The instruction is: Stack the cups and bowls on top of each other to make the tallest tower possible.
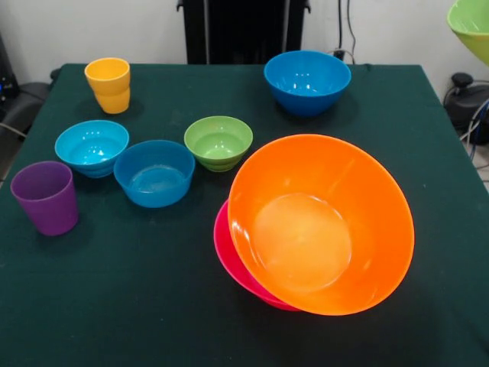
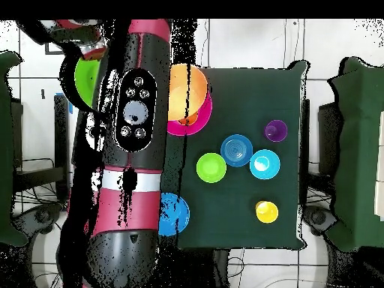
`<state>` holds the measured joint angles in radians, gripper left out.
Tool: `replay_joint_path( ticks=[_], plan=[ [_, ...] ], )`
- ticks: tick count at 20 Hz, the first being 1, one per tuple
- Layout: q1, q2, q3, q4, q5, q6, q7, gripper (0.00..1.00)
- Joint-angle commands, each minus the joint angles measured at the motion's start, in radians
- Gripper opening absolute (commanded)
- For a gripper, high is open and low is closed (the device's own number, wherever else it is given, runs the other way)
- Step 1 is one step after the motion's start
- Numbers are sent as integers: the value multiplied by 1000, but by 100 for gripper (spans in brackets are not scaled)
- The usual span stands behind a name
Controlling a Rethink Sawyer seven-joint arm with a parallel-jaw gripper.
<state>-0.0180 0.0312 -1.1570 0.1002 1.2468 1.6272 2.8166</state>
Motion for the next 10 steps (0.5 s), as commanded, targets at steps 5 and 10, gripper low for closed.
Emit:
replay_joint_path(
  ticks=[5, 10],
  plan=[
    [-63, 65, -179, -40, 122, 22, -84, 0],
    [-98, 75, -234, -52, 166, 9, -145, 0]
  ],
)
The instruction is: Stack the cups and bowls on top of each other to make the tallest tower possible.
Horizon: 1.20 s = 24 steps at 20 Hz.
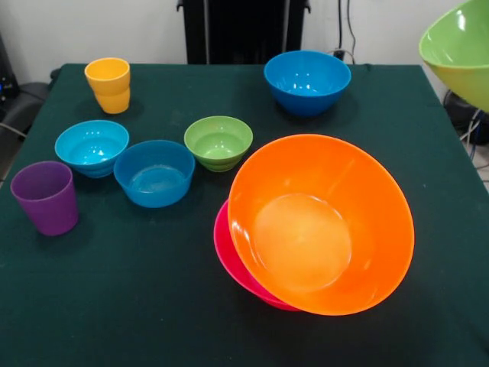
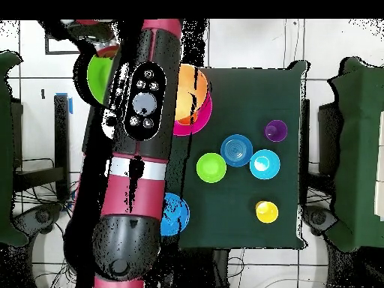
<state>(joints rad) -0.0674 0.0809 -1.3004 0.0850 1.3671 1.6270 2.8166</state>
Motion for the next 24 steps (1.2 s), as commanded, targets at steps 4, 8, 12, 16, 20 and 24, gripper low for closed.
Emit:
replay_joint_path(
  ticks=[4, 8, 12, 16, 20, 24],
  plan=[
    [-63, 31, -112, -39, 71, -1, -176, 0],
    [-70, 38, -125, -40, 92, -14, -186, 0],
    [-93, 38, -175, -53, 137, -8, -214, 0],
    [-121, 42, -227, -63, 183, -11, -262, 0],
    [-141, 58, -245, -67, 209, -34, -305, 0],
    [-139, 76, -222, -61, 192, -71, -310, 0]
  ],
)
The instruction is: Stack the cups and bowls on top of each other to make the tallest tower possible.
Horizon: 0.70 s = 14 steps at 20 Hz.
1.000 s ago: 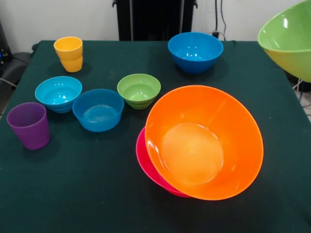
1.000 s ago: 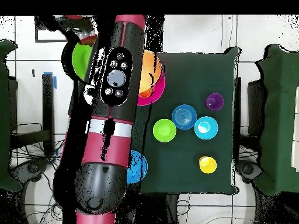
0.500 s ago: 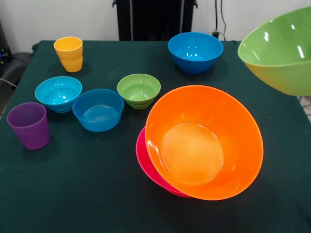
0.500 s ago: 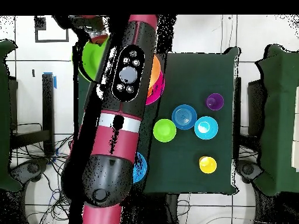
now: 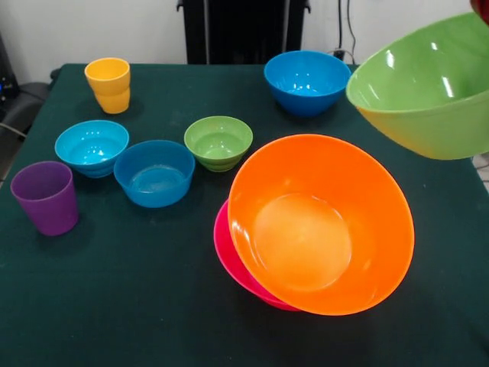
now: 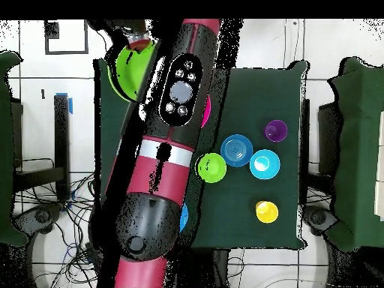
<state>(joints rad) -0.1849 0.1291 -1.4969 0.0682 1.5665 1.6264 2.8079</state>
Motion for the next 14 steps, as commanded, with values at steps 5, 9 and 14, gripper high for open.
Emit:
replay_joint_path(
  ticks=[5, 9, 14],
  plan=[
    [-48, 56, -48, -52, -13, -132, -352, 0],
    [-69, 74, -42, -58, -15, -167, -399, 0],
    [-72, 75, -38, -55, -15, -167, -411, 0]
  ],
)
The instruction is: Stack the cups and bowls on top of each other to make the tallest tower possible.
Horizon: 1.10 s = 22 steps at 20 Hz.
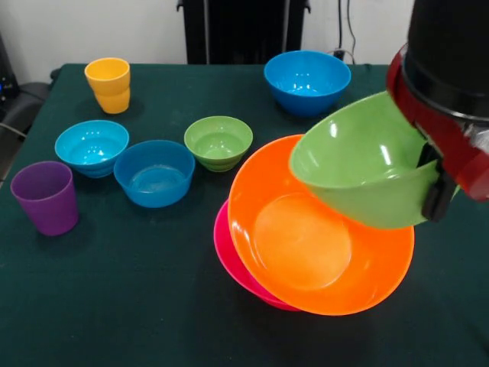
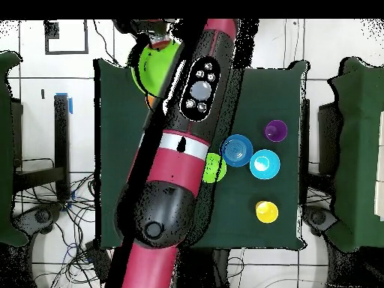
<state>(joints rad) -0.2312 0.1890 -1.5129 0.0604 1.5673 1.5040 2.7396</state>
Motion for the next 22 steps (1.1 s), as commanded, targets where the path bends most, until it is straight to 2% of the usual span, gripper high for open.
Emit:
replay_joint_path(
  ticks=[1, 7, 10, 12, 15, 18, 22],
  plan=[
    [-25, 17, -17, -46, -17, -46, -345, 0],
    [-20, 22, -1, -35, -23, -46, -360, 0],
    [-12, 23, 14, -27, -41, -46, -360, 0],
    [2, 23, 50, -14, -79, -35, -361, 0],
    [71, 17, 203, 55, -216, -31, -349, 0],
    [128, -1, 332, 131, -323, -50, -352, 0],
    [182, -30, 505, 260, -455, -117, -422, 0]
  ],
)
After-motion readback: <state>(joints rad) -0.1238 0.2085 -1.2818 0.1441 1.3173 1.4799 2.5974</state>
